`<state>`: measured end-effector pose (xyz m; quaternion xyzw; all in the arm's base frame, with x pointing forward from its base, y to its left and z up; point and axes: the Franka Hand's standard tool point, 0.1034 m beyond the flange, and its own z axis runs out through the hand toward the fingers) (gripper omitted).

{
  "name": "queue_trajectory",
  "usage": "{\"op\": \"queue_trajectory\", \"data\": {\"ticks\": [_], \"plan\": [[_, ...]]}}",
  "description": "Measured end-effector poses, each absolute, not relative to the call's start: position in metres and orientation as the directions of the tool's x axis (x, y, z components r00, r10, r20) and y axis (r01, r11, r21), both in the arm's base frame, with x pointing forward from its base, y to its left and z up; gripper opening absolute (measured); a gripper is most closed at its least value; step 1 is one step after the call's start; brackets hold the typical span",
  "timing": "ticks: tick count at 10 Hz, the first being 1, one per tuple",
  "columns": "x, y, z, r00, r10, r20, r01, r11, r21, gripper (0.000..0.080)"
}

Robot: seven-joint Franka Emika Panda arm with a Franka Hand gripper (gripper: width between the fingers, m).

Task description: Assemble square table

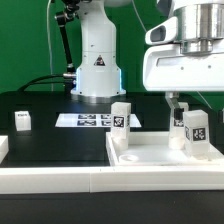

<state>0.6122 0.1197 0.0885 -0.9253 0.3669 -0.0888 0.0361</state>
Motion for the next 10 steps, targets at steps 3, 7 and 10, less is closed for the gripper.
{"op": "queue_trajectory", "data": {"ticks": [3, 7, 10], "plan": [[0.6126, 0.1177, 0.0884, 0.843, -0.511, 0.169, -0.504, -0.859, -0.089, 0.0648], [0.6127, 0.1140, 0.0880, 0.933, -0.308, 0.183, -0.307, -0.951, -0.037, 0.0648], [0.6112, 0.1109, 0.0870, 0.941, -0.295, 0.167, -0.294, -0.955, -0.029, 0.0648]]}}
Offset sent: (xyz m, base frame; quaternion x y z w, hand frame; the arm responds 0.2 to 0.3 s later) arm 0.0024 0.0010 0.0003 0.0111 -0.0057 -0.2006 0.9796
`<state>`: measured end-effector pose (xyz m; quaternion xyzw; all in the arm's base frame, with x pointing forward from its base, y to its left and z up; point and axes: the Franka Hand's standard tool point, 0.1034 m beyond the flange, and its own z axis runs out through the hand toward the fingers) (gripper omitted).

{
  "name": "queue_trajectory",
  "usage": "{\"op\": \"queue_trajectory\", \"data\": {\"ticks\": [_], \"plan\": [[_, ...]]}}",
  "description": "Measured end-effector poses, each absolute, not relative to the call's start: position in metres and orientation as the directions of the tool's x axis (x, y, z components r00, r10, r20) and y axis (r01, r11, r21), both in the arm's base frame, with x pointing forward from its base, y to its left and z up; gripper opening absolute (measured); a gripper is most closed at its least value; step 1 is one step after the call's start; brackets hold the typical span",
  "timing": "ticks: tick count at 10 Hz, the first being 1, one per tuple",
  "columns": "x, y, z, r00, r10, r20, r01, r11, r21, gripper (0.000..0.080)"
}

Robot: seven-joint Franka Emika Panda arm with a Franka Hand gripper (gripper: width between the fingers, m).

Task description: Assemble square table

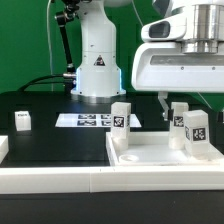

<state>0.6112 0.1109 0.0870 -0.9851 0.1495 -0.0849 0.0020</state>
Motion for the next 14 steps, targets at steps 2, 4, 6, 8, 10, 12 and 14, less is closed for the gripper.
{"op": "queue_trajectory", "data": {"ticks": [2, 4, 6, 8, 10, 12, 14], "plan": [[0.611, 0.109, 0.087, 0.942, -0.294, 0.164, -0.294, -0.955, -0.028, 0.0648], [0.610, 0.105, 0.094, 0.952, -0.307, 0.006, -0.307, -0.952, -0.008, 0.0648], [0.610, 0.106, 0.101, 0.938, -0.335, -0.094, -0.335, -0.942, 0.011, 0.0648], [0.615, 0.103, 0.099, 0.940, -0.336, -0.062, -0.336, -0.942, 0.006, 0.0648], [0.618, 0.112, 0.100, 0.949, -0.313, -0.041, -0.313, -0.950, 0.002, 0.0648], [0.633, 0.121, 0.104, 0.969, -0.242, 0.049, -0.240, -0.970, -0.037, 0.0648], [0.637, 0.123, 0.105, 0.959, -0.252, 0.128, -0.245, -0.967, -0.066, 0.0648]]}}
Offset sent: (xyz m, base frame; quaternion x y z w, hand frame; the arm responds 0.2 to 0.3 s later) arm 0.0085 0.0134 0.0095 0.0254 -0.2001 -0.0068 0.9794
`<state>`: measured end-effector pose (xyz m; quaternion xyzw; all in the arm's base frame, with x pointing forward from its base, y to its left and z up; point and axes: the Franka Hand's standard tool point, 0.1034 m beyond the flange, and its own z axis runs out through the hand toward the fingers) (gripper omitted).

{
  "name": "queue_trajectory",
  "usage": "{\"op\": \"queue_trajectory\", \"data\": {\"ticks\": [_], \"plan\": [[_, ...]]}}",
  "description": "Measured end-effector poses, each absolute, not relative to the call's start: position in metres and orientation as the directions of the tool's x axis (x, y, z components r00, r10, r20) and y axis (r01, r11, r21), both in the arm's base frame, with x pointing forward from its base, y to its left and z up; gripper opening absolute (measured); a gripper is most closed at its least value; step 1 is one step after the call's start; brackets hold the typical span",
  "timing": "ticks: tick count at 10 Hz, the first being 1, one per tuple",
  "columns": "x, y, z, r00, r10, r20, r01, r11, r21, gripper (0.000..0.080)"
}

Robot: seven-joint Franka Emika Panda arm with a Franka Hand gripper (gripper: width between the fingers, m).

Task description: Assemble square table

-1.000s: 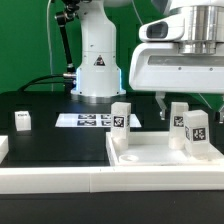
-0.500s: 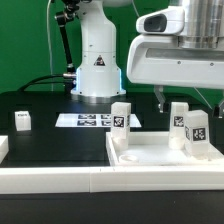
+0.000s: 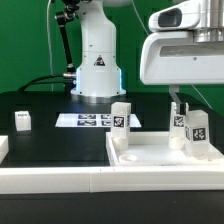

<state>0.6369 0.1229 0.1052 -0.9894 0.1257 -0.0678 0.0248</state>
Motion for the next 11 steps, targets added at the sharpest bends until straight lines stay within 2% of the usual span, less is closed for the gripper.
{"op": "queue_trajectory", "data": {"ticks": [4, 11], "plan": [[0.638, 0.120, 0.104, 0.960, -0.245, 0.138, -0.238, -0.969, -0.063, 0.0648], [0.623, 0.116, 0.090, 0.958, -0.243, 0.152, -0.237, -0.970, -0.054, 0.0648]]}}
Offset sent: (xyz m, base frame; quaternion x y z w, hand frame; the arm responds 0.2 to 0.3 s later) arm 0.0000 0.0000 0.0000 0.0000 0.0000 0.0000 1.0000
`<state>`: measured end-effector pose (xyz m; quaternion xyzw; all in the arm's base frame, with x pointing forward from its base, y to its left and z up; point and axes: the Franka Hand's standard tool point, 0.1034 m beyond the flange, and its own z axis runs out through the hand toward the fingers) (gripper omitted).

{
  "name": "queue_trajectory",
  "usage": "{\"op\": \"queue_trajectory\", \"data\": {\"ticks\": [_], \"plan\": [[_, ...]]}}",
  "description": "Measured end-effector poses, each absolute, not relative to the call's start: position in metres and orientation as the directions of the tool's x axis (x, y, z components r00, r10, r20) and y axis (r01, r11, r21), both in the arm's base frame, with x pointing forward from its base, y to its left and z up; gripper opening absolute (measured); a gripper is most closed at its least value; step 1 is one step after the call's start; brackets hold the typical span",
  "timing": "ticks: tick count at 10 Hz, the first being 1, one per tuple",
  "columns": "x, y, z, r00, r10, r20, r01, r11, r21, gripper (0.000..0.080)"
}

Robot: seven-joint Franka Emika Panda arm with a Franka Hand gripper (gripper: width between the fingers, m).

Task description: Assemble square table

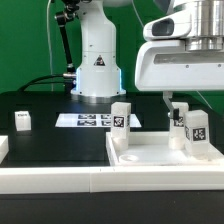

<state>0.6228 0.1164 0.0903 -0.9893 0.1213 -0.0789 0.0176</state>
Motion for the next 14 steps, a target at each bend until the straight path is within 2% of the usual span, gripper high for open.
{"op": "queue_trajectory", "data": {"ticks": [2, 3, 8, 13, 14], "plan": [[0.6230, 0.1134, 0.0895, 0.957, -0.247, 0.151, -0.241, -0.969, -0.053, 0.0386], [0.6236, 0.1128, 0.0898, 0.957, -0.248, 0.154, -0.242, -0.969, -0.053, 0.0289], [0.6250, 0.1118, 0.0898, 0.925, -0.346, 0.156, -0.339, -0.938, -0.071, 0.0290], [0.6244, 0.1118, 0.0888, 0.777, -0.617, 0.126, -0.606, -0.787, -0.115, 0.0290], [0.6245, 0.1102, 0.0880, 0.695, -0.709, 0.116, -0.695, -0.704, -0.143, 0.0290]]}}
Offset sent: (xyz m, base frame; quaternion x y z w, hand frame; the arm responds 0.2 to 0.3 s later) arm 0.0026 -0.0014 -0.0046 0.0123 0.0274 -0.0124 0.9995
